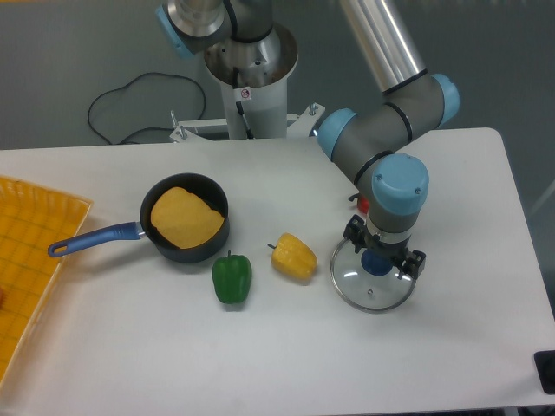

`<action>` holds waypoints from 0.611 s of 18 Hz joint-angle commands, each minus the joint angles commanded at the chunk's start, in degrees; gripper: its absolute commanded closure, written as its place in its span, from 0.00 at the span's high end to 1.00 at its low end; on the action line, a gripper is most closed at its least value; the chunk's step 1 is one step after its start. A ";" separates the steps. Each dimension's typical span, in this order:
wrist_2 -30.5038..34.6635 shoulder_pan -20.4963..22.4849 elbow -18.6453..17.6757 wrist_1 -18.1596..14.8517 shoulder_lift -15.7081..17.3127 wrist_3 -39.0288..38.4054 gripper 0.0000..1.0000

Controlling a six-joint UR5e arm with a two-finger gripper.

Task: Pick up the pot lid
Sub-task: 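Close the gripper around the blue knob of the glass lid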

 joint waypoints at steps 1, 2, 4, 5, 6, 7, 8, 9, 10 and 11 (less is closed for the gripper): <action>0.17 0.00 0.00 0.09 -0.09 0.00 1.00; 0.26 -0.09 0.00 0.17 -0.09 0.00 1.00; 0.53 0.00 -0.26 0.09 0.00 0.00 1.00; 0.96 0.09 -0.61 0.09 0.17 0.00 1.00; 1.40 0.35 -0.70 0.17 0.26 0.00 1.00; 1.41 0.35 -0.44 0.18 0.18 0.00 1.00; 1.41 0.26 -0.35 0.26 0.00 0.00 1.00; 1.49 0.18 -0.26 0.44 -0.17 0.00 1.00; 1.50 0.18 -0.26 0.61 -0.18 0.00 1.00; 1.50 0.18 -0.26 0.70 -0.18 0.00 1.00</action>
